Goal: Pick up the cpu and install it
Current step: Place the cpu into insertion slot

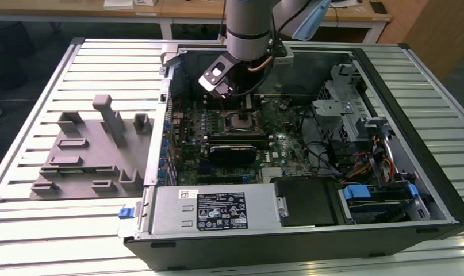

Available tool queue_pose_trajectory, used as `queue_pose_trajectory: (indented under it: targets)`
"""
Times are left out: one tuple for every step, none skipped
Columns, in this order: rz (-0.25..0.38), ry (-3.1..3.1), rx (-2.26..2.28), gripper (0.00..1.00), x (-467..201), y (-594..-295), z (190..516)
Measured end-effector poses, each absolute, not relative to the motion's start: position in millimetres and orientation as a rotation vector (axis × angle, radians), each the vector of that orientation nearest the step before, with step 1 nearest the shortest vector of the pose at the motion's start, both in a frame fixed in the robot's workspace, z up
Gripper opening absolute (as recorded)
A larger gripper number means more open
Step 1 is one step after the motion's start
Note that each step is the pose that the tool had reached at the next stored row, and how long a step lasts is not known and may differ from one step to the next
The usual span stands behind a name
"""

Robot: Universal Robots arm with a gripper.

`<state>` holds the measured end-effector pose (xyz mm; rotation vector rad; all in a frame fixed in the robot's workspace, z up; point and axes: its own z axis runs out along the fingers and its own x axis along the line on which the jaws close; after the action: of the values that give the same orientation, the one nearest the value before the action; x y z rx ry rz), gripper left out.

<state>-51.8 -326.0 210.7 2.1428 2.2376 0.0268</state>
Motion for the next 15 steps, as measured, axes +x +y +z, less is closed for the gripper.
queue_pose_trajectory:
  targets:
    - [0.027,2.237,2.143,0.11,-52,-326,213]
    - [0.027,2.237,2.142,0.11,-52,-326,216]
    - [0.027,2.237,2.142,0.11,-52,-326,219]
    - [0.027,2.237,2.142,0.11,-52,-326,222]
    - [0.027,2.236,2.142,0.11,-52,-326,225]
    - [0.027,2.236,2.141,0.11,-52,-326,228]
    - [0.028,2.236,2.141,0.11,-52,-326,231]
    - [0.029,2.235,2.141,0.11,-52,-326,234]
    - [0.029,2.235,2.14,0.11,-52,-326,237]
    - [0.029,2.234,2.14,0.11,-52,-326,239]
    - [0.03,2.234,2.139,0.11,-52,-326,242]
    - [0.031,2.233,2.139,0.11,-52,-326,245]
    - [0.031,2.233,2.138,0.11,-52,-326,248]
    - [0.032,2.232,2.138,0.11,-52,-326,251]
    - [0.033,2.231,2.137,0.11,-52,-326,253]
